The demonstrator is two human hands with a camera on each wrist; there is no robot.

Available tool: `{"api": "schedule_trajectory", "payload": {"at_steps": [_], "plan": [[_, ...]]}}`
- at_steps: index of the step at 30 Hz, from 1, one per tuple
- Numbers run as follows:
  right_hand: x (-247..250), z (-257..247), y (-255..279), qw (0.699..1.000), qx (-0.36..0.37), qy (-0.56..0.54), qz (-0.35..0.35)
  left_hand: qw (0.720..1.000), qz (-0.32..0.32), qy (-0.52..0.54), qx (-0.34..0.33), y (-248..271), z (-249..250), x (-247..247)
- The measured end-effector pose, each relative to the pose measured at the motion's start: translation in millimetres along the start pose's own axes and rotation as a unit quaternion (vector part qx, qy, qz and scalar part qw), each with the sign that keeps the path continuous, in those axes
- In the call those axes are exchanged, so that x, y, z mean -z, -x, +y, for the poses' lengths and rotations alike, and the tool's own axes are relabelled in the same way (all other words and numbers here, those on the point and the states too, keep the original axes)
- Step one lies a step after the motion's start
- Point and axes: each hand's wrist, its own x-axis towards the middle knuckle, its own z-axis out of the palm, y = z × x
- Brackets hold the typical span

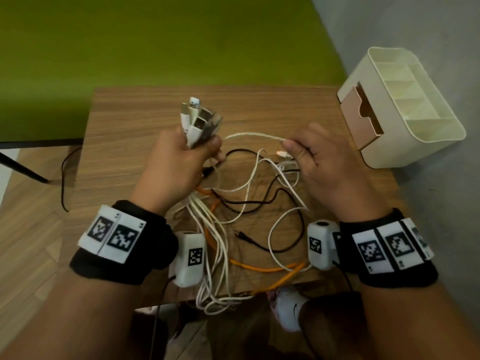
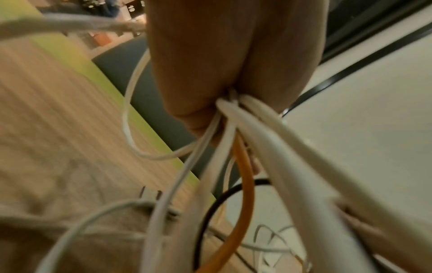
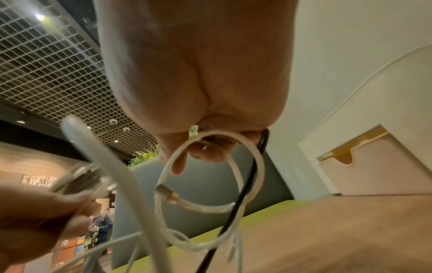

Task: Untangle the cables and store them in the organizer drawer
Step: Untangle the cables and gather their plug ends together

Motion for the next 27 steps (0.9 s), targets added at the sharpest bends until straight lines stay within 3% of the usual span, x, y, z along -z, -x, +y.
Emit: {"api": "schedule_trajectory", "payload": {"at_steps": [4, 9, 12, 15, 17, 19, 24, 27], "plan": [[-5.2, -6.3, 2.3, 0.999, 0.04, 0.024, 0.0, 0.993, 0.026, -0.099, -0.051, -0.7, -5.0, -10.4], [-14.4, -20.9, 3.2, 0.995, 0.098, 0.012, 0.023, 0.979, -0.079, -0.14, -0.127, 8.7, 1.7, -29.4], [-14.4, -22.9, 3.3, 0.996, 0.089, -0.024, 0.021, 0.977, -0.063, -0.149, -0.14, 8.0, 1.9, -28.7], [-11.1, -19.2, 1.5, 0.998, 0.052, -0.02, -0.019, 0.997, -0.019, 0.021, -0.078, 6.7, 7.2, -18.5], [-6.0, -13.2, -0.8, 0.998, -0.001, 0.018, -0.061, 0.986, 0.002, 0.16, -0.047, 6.6, 11.7, -9.9], [-1.6, -5.6, -1.5, 0.996, -0.041, 0.022, -0.07, 0.979, 0.0, 0.203, -0.033, 5.5, 11.0, -2.7], [1.6, -1.7, -0.8, 1.0, -0.024, -0.015, 0.004, 1.0, 0.013, 0.002, -0.022, 0.0, -1.6, -3.5], [-0.8, -2.5, 1.0, 0.999, -0.021, 0.03, -0.025, 0.997, 0.009, -0.066, -0.048, 1.5, -2.6, -10.1]]}}
